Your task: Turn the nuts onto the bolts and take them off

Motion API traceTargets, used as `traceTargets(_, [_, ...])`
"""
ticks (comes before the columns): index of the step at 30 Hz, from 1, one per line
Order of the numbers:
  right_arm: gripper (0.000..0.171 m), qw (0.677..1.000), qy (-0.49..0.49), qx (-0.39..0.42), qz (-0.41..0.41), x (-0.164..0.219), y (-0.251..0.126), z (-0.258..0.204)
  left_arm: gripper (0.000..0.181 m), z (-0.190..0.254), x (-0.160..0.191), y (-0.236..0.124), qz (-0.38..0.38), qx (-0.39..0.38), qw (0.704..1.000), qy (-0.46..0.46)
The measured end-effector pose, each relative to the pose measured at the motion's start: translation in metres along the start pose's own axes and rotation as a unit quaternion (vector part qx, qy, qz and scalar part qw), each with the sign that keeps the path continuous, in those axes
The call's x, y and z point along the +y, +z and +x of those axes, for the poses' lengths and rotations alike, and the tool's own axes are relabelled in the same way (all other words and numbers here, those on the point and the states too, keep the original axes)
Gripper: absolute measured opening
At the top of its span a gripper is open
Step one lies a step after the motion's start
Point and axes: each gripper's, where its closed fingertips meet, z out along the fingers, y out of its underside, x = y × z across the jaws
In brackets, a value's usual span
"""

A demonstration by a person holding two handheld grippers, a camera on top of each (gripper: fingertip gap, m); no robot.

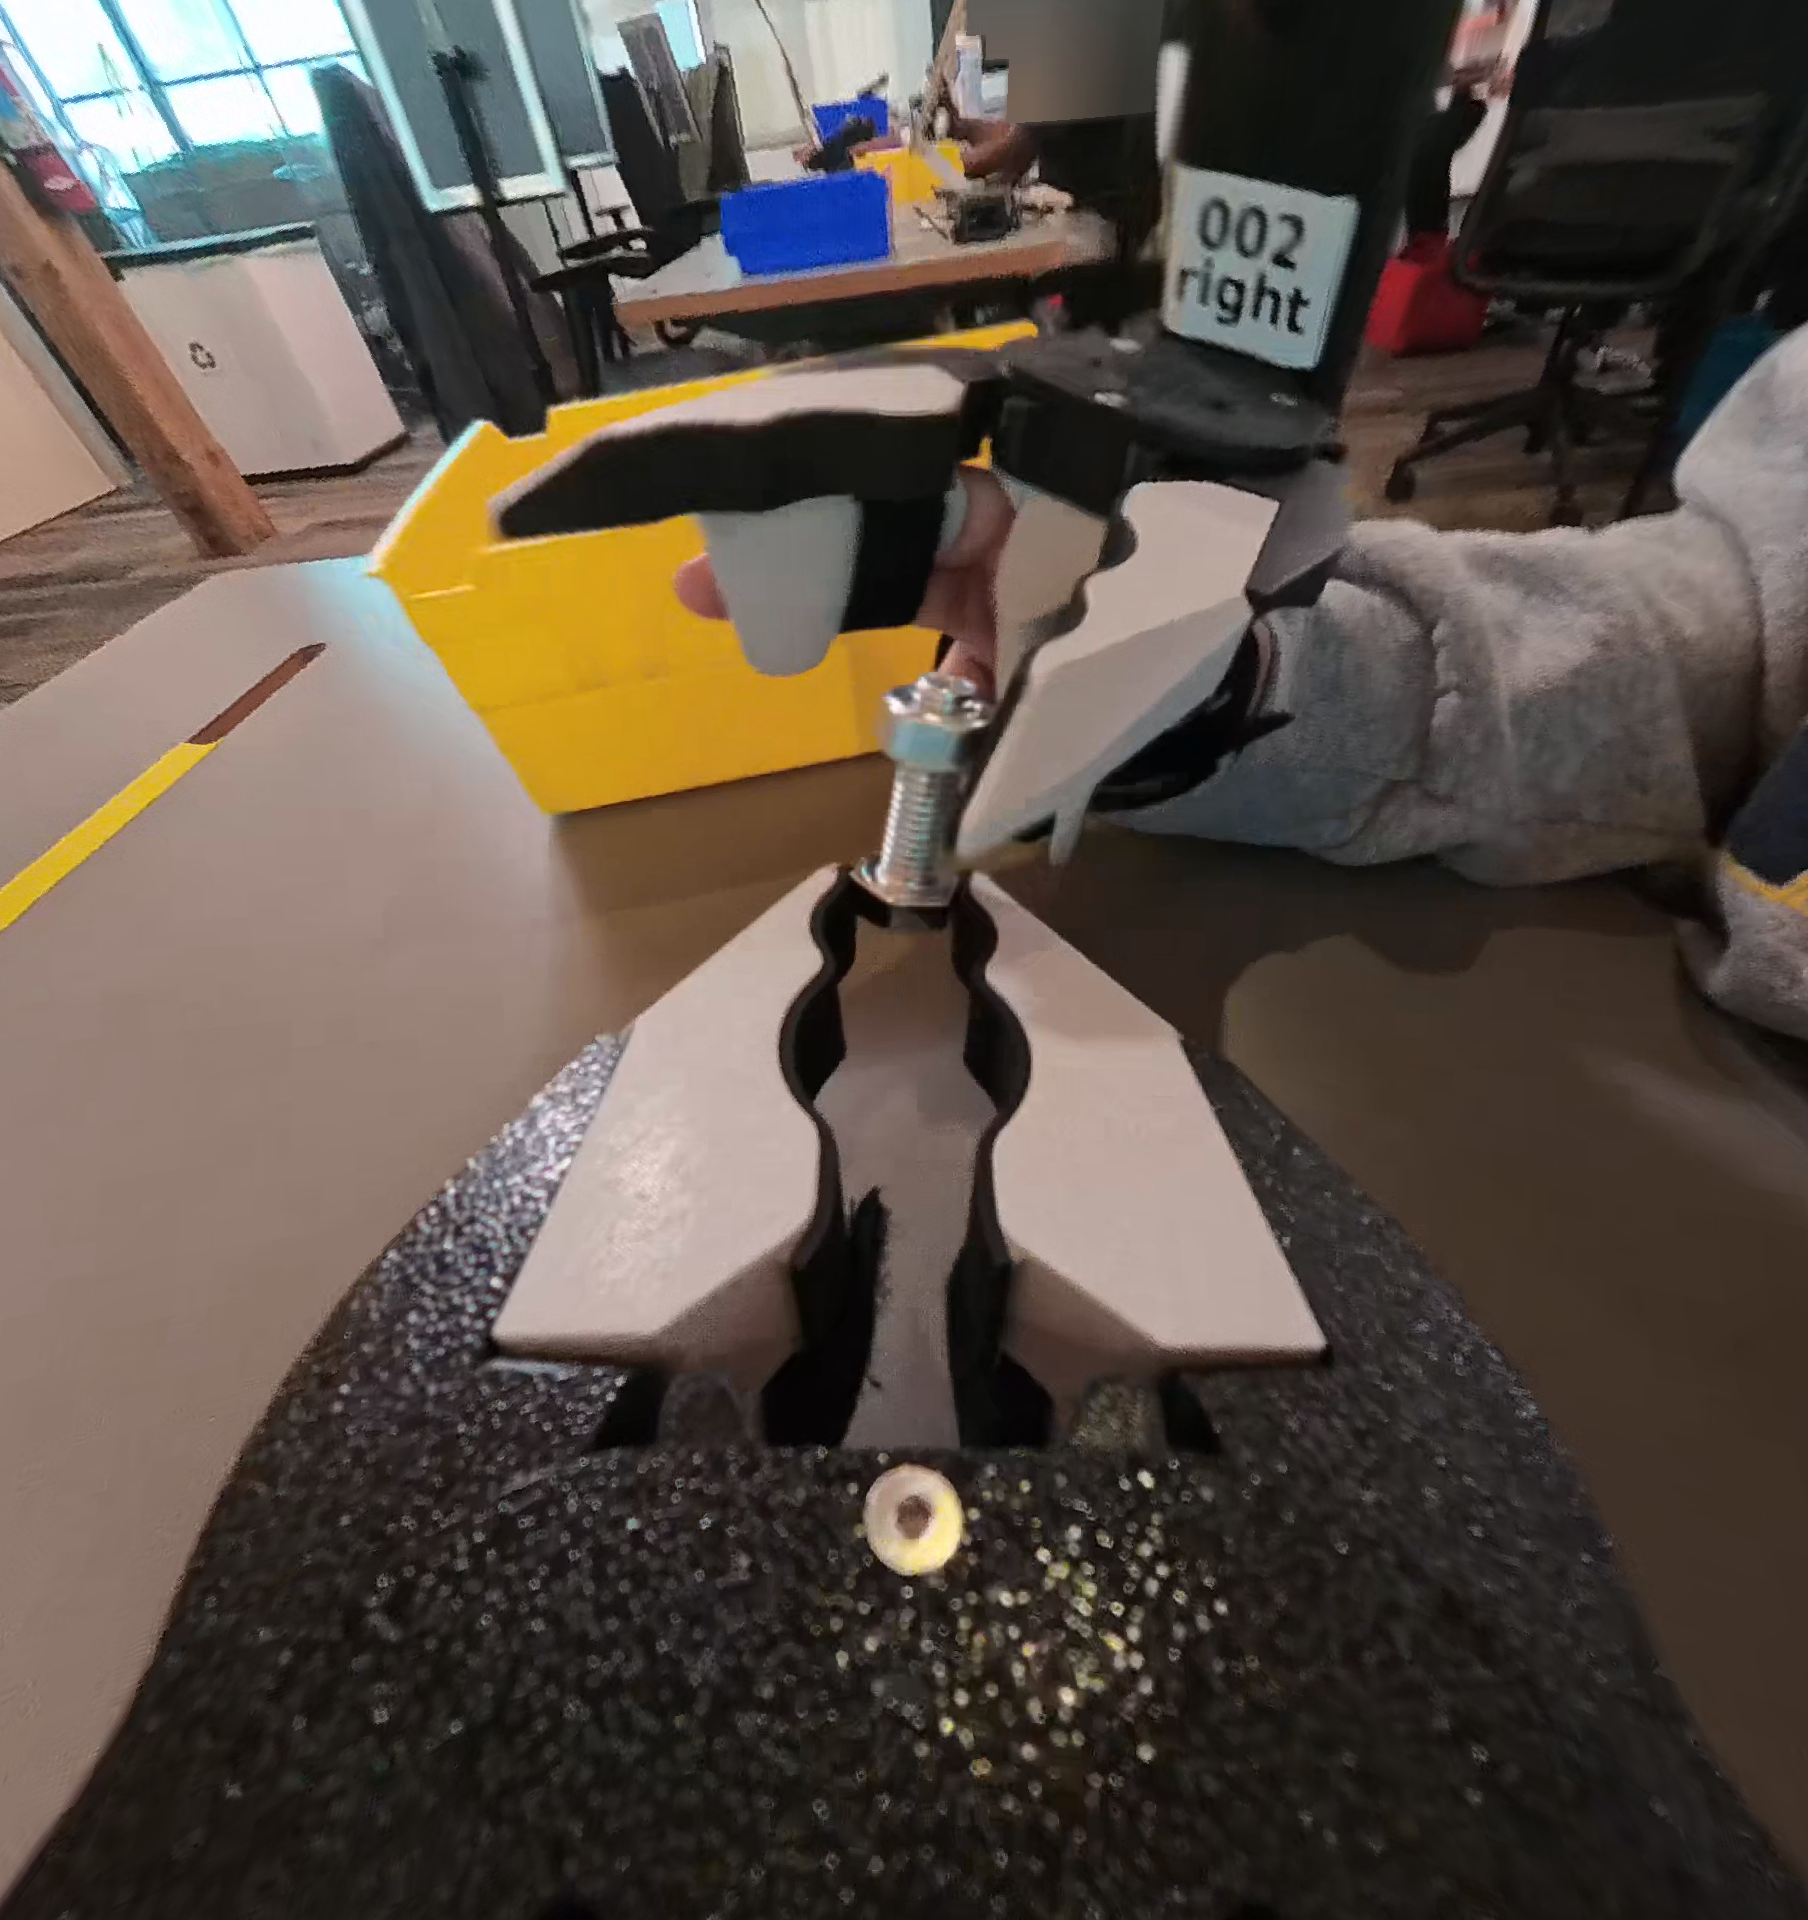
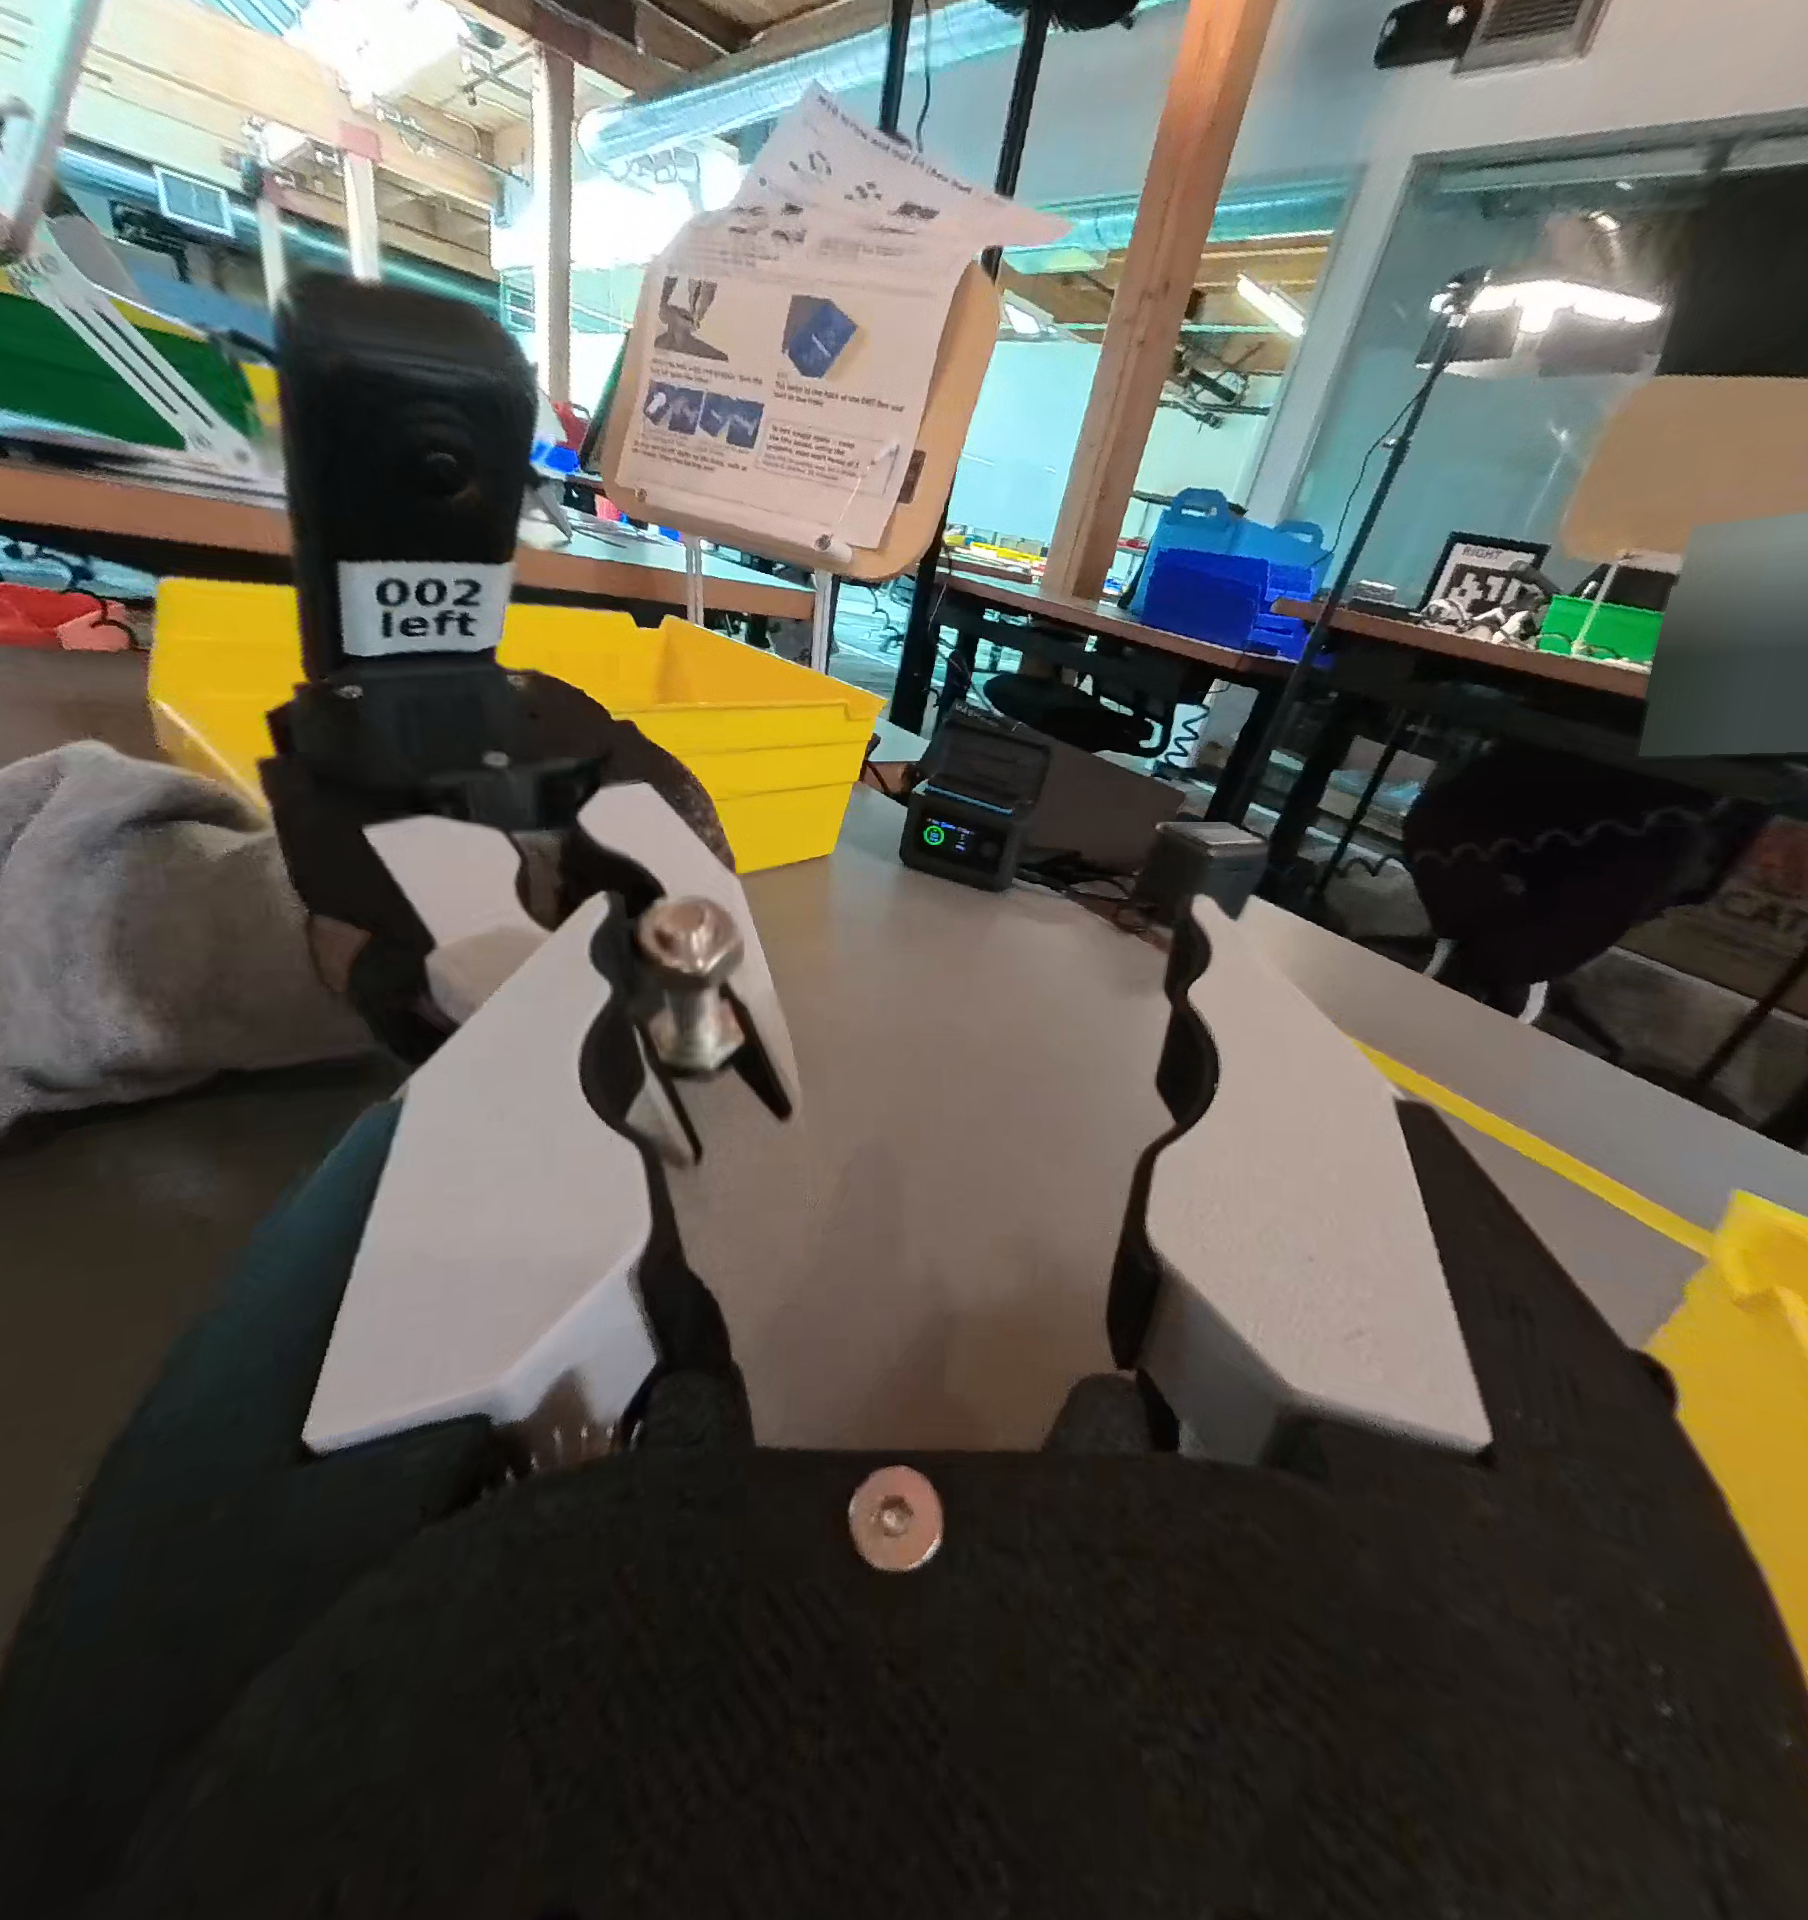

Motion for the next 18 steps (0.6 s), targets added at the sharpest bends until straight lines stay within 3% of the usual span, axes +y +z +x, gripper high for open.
traceTargets(1, [0.101,1.0,-0.003,0.009,-0.001,0.0,-0.003,0.005,0.017,-0.007,-0.002,-0.006,0.011,-0.008,1.0,-0.012])
traceTargets(5, [0.096,0.999,0.031,-0.026,0.021,-0.007,-0.007,-0.001,0.017,-0.018,-0.004,-0.016,0.025,-0.017,0.999,-0.035])
traceTargets(10, [0.094,0.997,0.043,-0.069,0.013,-0.004,0.005,-0.027,0.017,0.008,0.005,0.008,-0.018,0.013,1.0,-0.009])
traceTargets(14, [0.093,0.999,0.026,-0.048,-0.003,0.001,0.004,-0.018,0.017,0.015,0.0,0.006,-0.013,0.024,1.0,0.01])
traceTargets(18, [0.087,0.999,0.029,-0.018,0.008,-0.003,-0.009,0.004,0.017,-0.01,-0.008,-0.021,0.027,0.002,0.999,-0.023])
